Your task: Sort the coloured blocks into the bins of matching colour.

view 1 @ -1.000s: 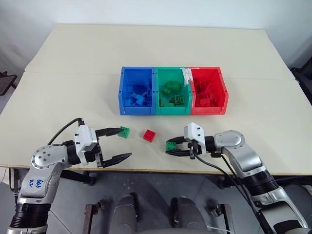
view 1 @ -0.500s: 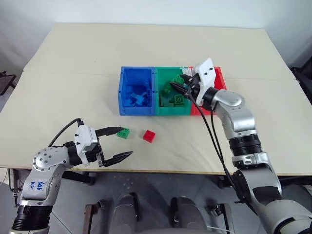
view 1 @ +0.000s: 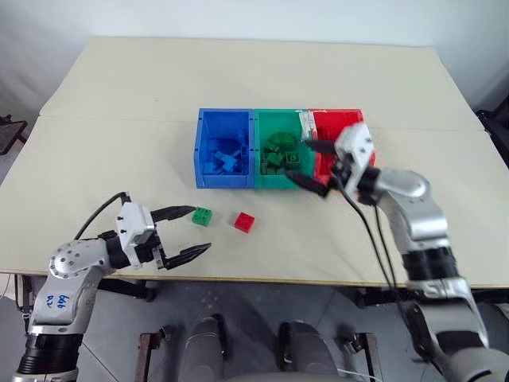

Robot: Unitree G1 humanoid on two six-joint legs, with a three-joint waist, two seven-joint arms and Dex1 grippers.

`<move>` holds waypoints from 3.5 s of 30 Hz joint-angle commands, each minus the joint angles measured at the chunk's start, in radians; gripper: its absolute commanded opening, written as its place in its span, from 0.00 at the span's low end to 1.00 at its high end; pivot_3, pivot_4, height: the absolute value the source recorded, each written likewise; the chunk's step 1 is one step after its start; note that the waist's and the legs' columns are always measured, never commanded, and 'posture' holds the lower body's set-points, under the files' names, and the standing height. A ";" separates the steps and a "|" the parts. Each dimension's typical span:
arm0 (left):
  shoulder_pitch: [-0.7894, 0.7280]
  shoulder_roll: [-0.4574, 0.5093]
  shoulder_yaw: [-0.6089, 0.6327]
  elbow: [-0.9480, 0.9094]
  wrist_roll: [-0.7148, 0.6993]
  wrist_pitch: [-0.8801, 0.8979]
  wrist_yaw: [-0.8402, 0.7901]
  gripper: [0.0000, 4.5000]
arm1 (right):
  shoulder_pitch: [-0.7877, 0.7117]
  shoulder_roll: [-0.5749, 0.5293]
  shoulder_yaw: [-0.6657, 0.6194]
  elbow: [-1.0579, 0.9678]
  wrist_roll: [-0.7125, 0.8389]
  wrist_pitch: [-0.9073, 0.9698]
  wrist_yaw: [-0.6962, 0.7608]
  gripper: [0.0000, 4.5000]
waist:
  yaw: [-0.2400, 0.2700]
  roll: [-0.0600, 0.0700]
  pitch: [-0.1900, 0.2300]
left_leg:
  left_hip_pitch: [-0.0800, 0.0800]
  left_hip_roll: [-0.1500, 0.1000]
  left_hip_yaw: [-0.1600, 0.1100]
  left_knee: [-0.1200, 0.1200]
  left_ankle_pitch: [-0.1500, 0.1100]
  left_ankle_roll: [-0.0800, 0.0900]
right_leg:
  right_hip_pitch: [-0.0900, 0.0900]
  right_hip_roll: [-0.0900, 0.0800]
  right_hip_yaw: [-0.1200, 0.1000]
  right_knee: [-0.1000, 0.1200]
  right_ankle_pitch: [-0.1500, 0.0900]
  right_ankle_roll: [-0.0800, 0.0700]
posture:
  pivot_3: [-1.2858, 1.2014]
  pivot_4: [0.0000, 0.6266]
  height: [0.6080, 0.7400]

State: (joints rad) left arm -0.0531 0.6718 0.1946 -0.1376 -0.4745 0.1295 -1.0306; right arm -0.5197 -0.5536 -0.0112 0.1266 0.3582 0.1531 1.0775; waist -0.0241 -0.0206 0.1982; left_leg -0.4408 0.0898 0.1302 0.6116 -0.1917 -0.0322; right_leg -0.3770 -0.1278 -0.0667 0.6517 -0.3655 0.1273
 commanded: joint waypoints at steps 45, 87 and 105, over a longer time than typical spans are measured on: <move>-0.814 -0.191 -0.553 0.675 0.464 -0.251 -0.304 0.46 | 0.711 -0.272 -0.385 -0.431 0.292 0.026 0.208 1.00 | 0.043 -0.001 0.000 | 0.000 0.002 -0.001 0.012 -0.001 -0.001 | 0.003 0.002 0.001 0.002 0.000 0.000 | 0.52 0.24 1.00; -1.304 -0.540 -0.194 1.309 0.409 -0.381 0.034 0.99 | 0.698 -0.049 -0.408 -0.556 0.283 -0.015 -0.185 1.00 | 0.028 -0.002 0.001 | -0.003 -0.001 -0.005 0.013 -0.003 0.000 | 0.002 0.002 -0.001 0.001 0.001 0.004 | 0.52 0.24 1.00; -0.192 0.060 0.149 0.282 0.119 -0.153 -0.146 0.99 | 0.409 -0.172 -0.185 -0.302 0.262 -0.021 0.201 1.00 | 0.032 -0.003 0.002 | 0.000 0.003 -0.002 0.016 -0.007 0.006 | 0.003 0.002 -0.001 0.007 0.001 0.004 | 0.52 0.24 1.00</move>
State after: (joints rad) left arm -0.2847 0.7193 0.3005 0.2285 -0.3183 -0.0429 -1.2134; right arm -0.1043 -0.7062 -0.1961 -0.1818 0.6009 0.1326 1.2429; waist 0.0081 -0.0232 0.1999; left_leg -0.4404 0.0928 0.1284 0.6283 -0.1989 -0.0256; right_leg -0.3738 -0.1260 -0.0677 0.6583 -0.3635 0.1306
